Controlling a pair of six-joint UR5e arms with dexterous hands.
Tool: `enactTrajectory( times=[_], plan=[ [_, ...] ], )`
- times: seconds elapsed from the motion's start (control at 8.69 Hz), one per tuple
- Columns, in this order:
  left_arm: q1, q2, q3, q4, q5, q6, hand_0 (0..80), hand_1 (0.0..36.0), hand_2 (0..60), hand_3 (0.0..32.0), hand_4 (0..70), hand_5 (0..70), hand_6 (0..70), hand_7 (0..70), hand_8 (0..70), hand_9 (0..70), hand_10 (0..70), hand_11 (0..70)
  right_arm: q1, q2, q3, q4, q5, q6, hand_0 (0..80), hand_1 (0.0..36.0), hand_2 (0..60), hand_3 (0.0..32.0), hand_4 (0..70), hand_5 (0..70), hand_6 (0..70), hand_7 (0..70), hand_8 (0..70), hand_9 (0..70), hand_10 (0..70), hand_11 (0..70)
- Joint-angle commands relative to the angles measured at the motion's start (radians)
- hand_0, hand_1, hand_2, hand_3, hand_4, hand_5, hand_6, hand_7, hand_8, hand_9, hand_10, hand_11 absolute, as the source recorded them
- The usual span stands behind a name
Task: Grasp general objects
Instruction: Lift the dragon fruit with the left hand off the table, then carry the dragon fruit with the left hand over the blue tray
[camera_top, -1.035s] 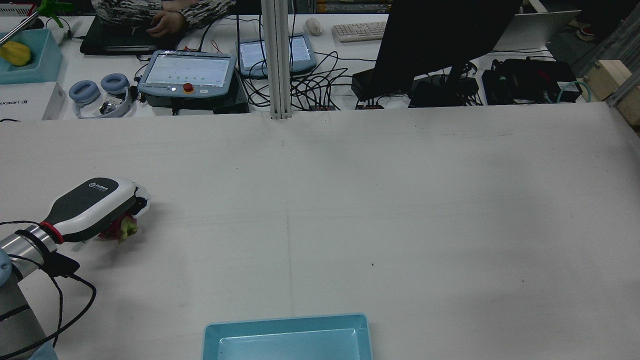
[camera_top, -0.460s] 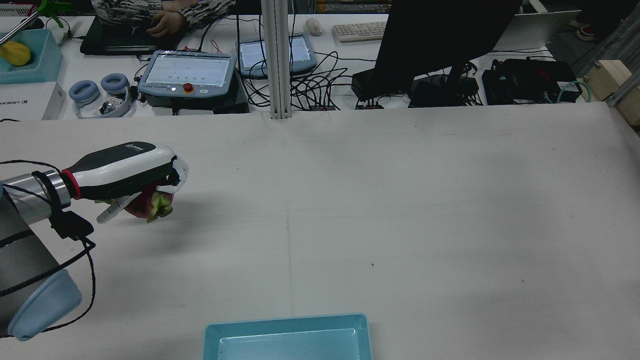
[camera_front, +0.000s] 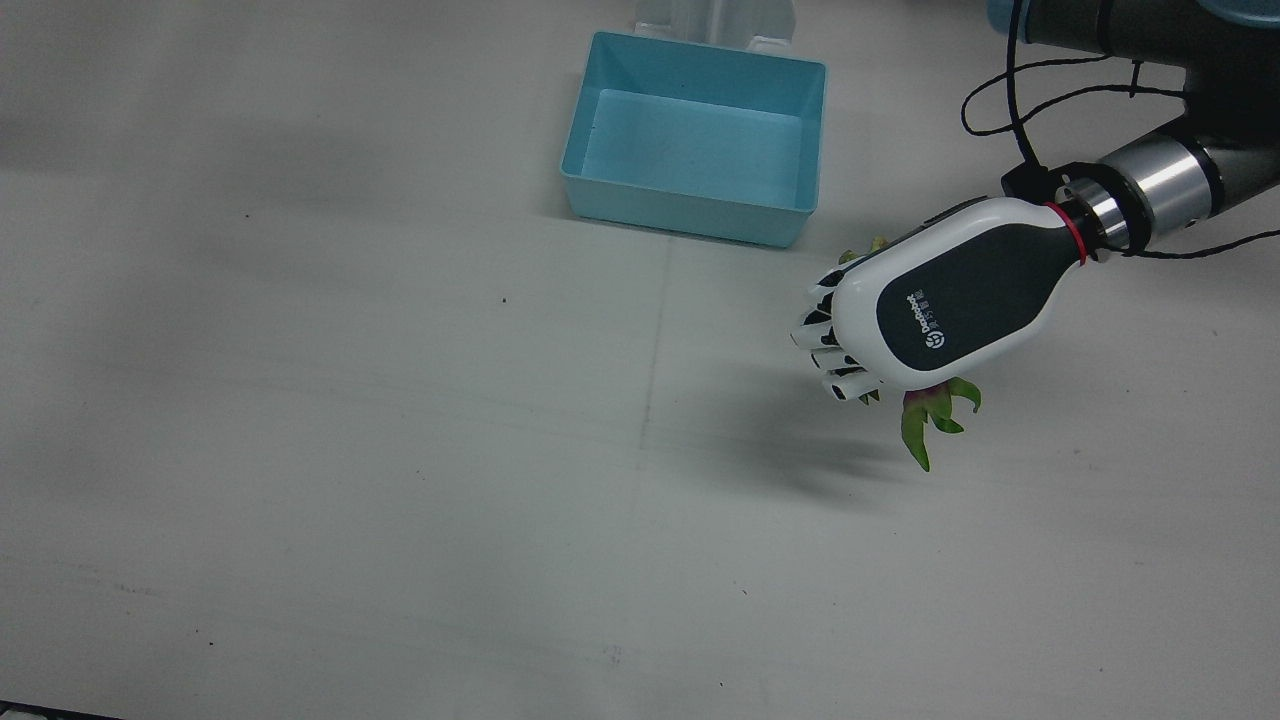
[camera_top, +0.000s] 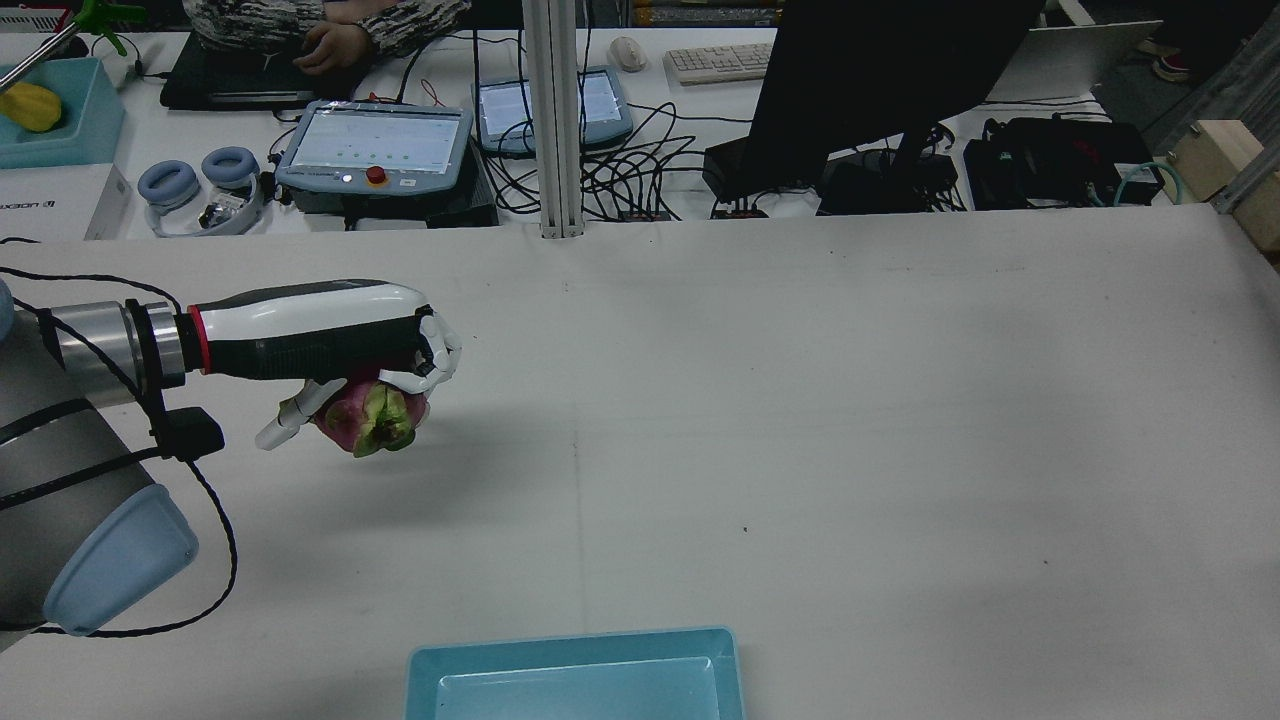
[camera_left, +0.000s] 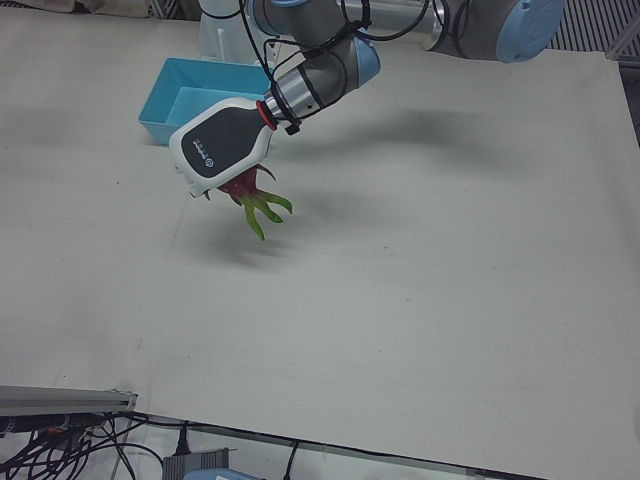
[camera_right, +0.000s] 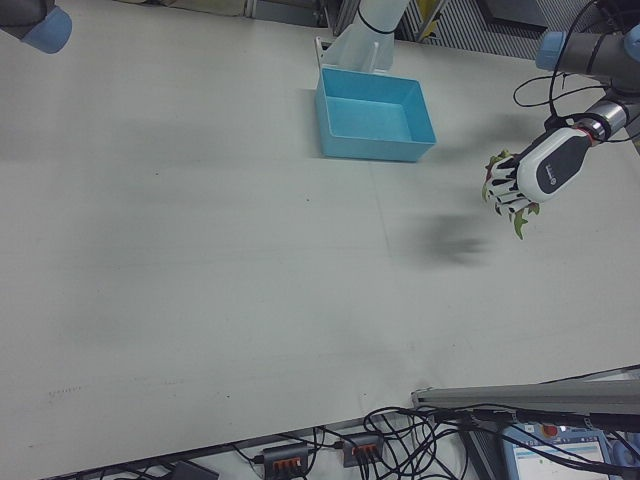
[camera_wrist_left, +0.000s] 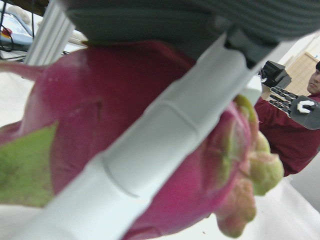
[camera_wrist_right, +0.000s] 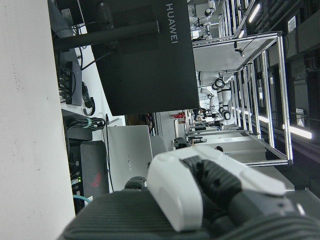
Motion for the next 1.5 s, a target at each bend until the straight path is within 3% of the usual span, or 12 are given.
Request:
enactTrajectory(
  times=[0.0, 0.35, 0.58, 1.15, 1.38],
  plan=[
    [0.108, 0.003, 0.001, -0.175, 0.063, -0.219, 80.0, 36.0, 60.0, 0.0, 70.0, 70.0, 70.0, 70.0, 70.0, 70.0, 70.0, 70.0, 0.0, 0.0, 0.0, 0.0, 0.0, 0.0, 0.0, 0.0, 0.0, 0.0, 0.0, 0.0, 0.0, 0.0, 0.0, 0.0, 0.0, 0.0],
    [0.246, 0.008, 0.0, -0.292, 0.063, -0.319, 80.0, 36.0, 60.0, 0.0, 70.0, 70.0, 70.0, 70.0, 70.0, 70.0, 70.0, 70.0, 0.0, 0.0, 0.0, 0.0, 0.0, 0.0, 0.0, 0.0, 0.0, 0.0, 0.0, 0.0, 0.0, 0.0, 0.0, 0.0, 0.0, 0.0],
    [0.367, -0.007, -0.017, -0.305, 0.058, -0.347, 80.0, 36.0, 60.0, 0.0, 70.0, 70.0, 70.0, 70.0, 70.0, 70.0, 70.0, 70.0, 0.0, 0.0, 0.0, 0.0, 0.0, 0.0, 0.0, 0.0, 0.0, 0.0, 0.0, 0.0, 0.0, 0.0, 0.0, 0.0, 0.0, 0.0],
    [0.438, -0.018, -0.062, -0.308, 0.046, -0.391, 80.0, 36.0, 60.0, 0.0, 70.0, 70.0, 70.0, 70.0, 70.0, 70.0, 70.0, 70.0, 0.0, 0.0, 0.0, 0.0, 0.0, 0.0, 0.0, 0.0, 0.0, 0.0, 0.0, 0.0, 0.0, 0.0, 0.0, 0.0, 0.0, 0.0],
    [0.444, -0.003, -0.05, -0.398, 0.051, -0.393, 80.0, 36.0, 60.0, 0.0, 70.0, 70.0, 70.0, 70.0, 70.0, 70.0, 70.0, 70.0, 0.0, 0.0, 0.0, 0.0, 0.0, 0.0, 0.0, 0.0, 0.0, 0.0, 0.0, 0.0, 0.0, 0.0, 0.0, 0.0, 0.0, 0.0]
  ],
)
